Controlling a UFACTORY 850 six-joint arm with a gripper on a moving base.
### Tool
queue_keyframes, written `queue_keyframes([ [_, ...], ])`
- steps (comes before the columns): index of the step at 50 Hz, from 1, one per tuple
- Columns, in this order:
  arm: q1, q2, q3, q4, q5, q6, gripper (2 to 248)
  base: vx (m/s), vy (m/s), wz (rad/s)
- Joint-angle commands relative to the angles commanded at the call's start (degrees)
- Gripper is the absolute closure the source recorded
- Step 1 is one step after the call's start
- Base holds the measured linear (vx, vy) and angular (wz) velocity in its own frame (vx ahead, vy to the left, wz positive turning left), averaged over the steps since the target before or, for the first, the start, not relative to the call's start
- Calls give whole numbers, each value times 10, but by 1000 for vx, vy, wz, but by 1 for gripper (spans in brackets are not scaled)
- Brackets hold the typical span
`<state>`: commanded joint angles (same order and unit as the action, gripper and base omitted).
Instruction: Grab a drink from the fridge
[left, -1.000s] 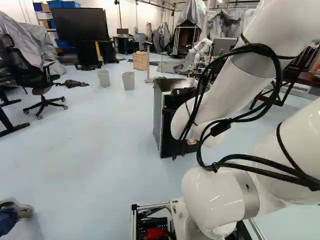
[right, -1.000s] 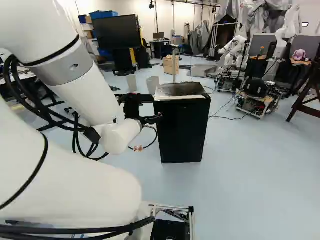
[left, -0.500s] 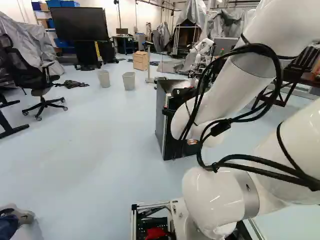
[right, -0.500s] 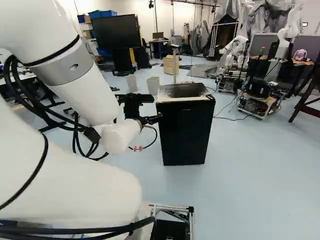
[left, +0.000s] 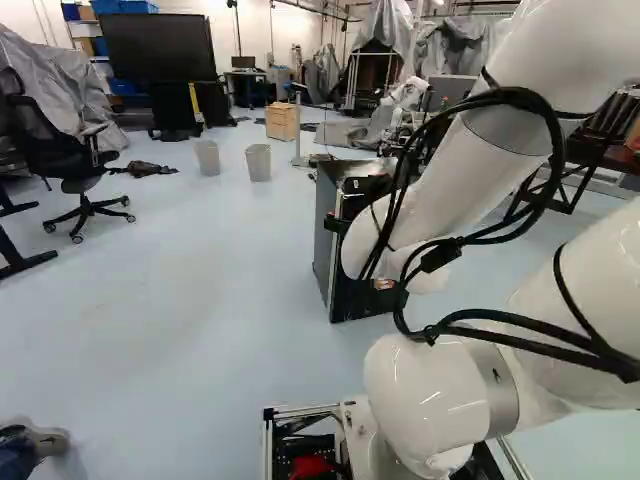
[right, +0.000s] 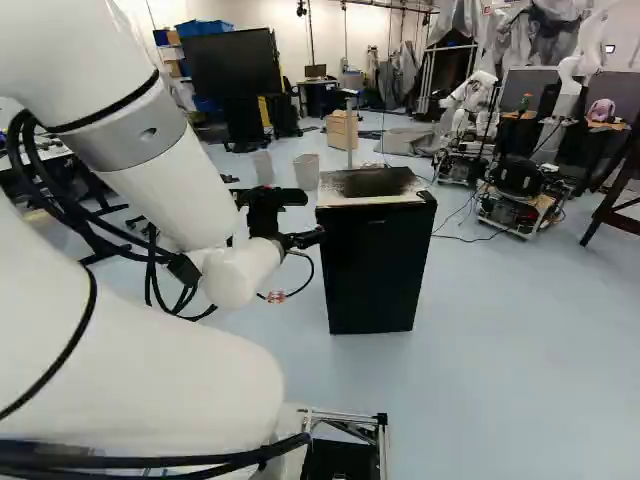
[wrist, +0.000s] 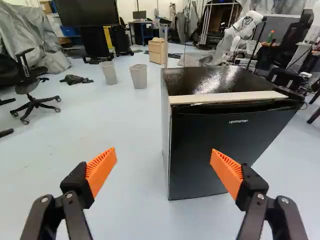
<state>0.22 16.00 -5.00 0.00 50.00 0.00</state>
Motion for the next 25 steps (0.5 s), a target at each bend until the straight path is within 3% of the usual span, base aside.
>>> queue_keyframes([
  [25,34,-36,-31,48,32,0,3,0,0,0],
])
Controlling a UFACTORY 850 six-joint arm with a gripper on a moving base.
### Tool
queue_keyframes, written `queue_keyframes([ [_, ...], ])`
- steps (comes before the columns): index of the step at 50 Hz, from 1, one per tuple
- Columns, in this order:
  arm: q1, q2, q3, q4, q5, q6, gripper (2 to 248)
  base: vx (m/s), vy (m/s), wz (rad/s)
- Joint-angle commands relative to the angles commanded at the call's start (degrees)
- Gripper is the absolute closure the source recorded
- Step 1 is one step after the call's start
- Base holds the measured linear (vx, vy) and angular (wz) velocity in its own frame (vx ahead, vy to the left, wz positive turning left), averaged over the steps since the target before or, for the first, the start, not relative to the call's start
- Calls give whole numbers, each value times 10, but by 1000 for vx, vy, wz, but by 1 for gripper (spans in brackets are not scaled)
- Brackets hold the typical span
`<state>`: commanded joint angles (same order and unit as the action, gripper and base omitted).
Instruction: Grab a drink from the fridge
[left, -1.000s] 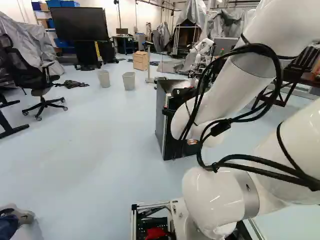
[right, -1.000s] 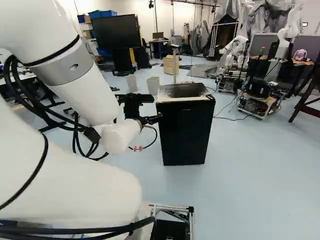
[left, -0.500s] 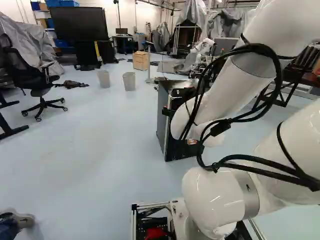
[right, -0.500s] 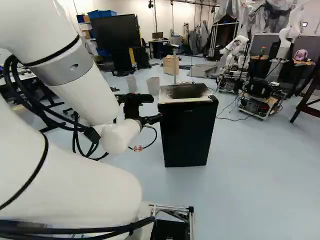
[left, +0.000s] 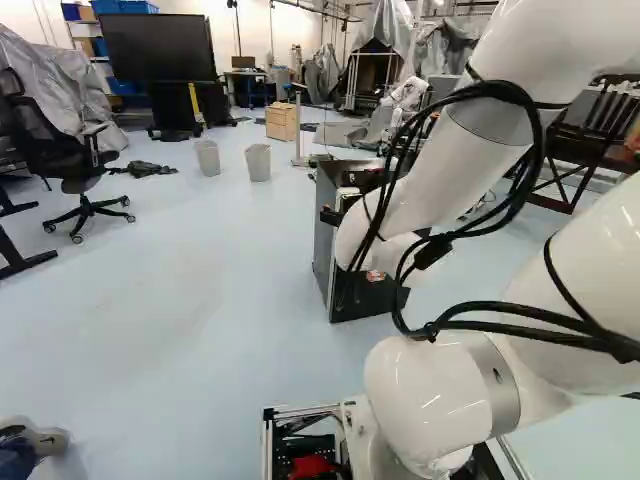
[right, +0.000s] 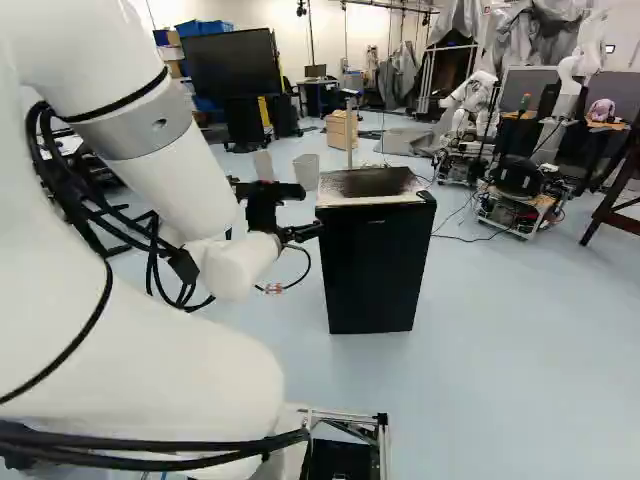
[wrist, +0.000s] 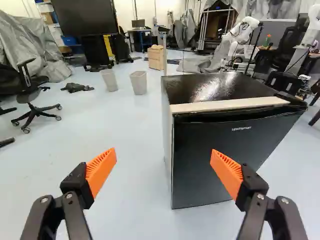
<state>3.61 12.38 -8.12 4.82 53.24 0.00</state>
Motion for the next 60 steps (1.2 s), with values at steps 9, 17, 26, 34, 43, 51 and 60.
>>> queue_keyframes([
  [9,19,-14,-13,25,15,0,3,0,0,0],
  [17,36,-24,-22,50,23,0,3,0,0,0],
  [26,55,-36,-33,79,31,0,3,0,0,0],
  [34,71,-52,-47,105,33,0,3,0,0,0],
  [43,87,-73,-67,134,33,0,3,0,0,0],
  [51,100,-94,-86,161,33,0,3,0,0,0],
  [60,116,-123,-103,192,33,0,3,0,0,0],
])
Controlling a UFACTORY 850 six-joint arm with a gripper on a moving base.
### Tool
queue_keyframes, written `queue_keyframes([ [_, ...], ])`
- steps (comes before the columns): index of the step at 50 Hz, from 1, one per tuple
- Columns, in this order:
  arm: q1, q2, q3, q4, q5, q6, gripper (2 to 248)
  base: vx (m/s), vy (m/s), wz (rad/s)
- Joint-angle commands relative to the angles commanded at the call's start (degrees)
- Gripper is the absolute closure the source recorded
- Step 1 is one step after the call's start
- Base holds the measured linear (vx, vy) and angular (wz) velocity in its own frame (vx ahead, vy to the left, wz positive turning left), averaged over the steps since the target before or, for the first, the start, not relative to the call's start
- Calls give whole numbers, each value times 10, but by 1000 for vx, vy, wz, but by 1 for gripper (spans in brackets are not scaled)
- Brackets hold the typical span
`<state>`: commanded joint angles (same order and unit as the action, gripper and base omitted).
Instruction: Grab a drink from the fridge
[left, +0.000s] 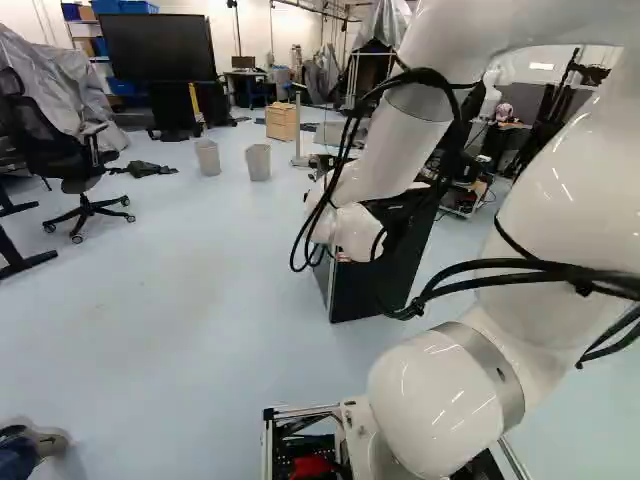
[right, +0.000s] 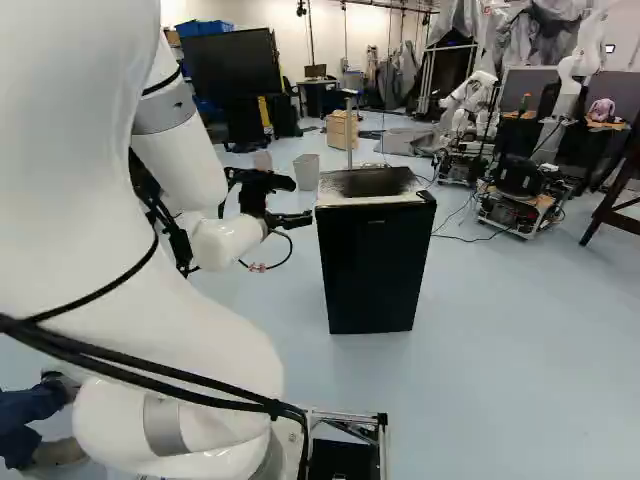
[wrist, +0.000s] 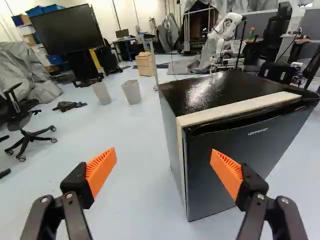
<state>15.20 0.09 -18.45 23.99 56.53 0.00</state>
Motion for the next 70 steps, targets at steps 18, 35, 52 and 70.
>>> queue_keyframes([
  [18,34,-55,-28,67,0,0,3,0,0,0],
  [35,60,-117,-69,131,8,0,3,0,0,0],
  [52,79,-181,-115,197,39,0,3,0,0,0],
  [70,80,-225,-137,270,73,0,3,0,0,0],
])
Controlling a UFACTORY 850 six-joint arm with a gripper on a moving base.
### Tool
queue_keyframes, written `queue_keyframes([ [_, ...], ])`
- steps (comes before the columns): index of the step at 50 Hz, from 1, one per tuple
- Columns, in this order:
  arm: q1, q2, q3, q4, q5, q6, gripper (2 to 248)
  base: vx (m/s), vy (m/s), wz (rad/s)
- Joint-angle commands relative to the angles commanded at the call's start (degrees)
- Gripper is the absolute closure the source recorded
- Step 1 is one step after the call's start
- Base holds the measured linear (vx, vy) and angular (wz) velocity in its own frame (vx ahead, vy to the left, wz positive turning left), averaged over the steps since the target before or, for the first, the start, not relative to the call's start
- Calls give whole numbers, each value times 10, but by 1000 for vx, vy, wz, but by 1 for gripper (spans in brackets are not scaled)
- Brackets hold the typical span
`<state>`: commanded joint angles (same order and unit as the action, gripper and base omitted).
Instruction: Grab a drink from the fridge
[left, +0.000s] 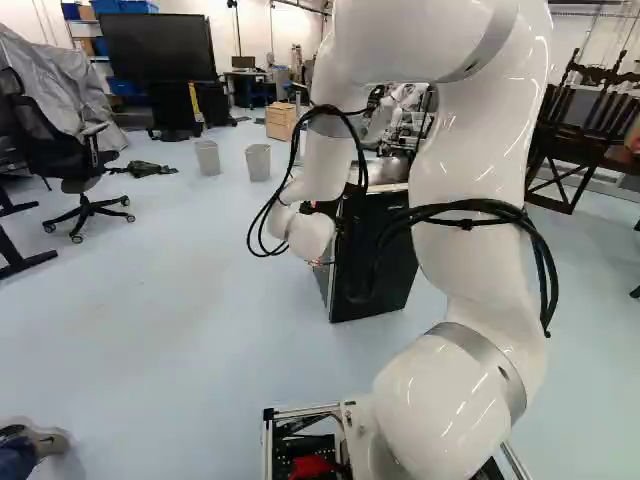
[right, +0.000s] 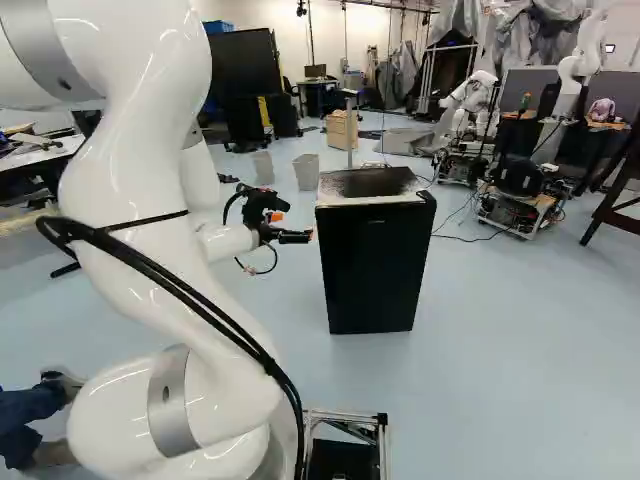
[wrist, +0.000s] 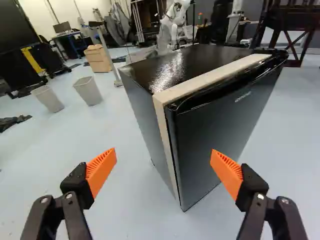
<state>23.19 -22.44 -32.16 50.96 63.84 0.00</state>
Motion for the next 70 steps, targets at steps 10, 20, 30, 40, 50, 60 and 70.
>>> queue_keyframes([
  [10,2,-24,-11,41,19,0,3,0,0,0],
  [20,7,-52,-29,81,37,0,3,0,0,0],
  [30,11,-81,-49,117,53,0,3,0,0,0],
  [40,16,-105,-68,152,69,0,3,0,0,0],
  [50,20,-116,-83,181,81,0,3,0,0,0],
  [60,25,-126,-101,186,83,0,3,0,0,0],
  [70,29,-137,-119,186,83,0,3,0,0,0],
])
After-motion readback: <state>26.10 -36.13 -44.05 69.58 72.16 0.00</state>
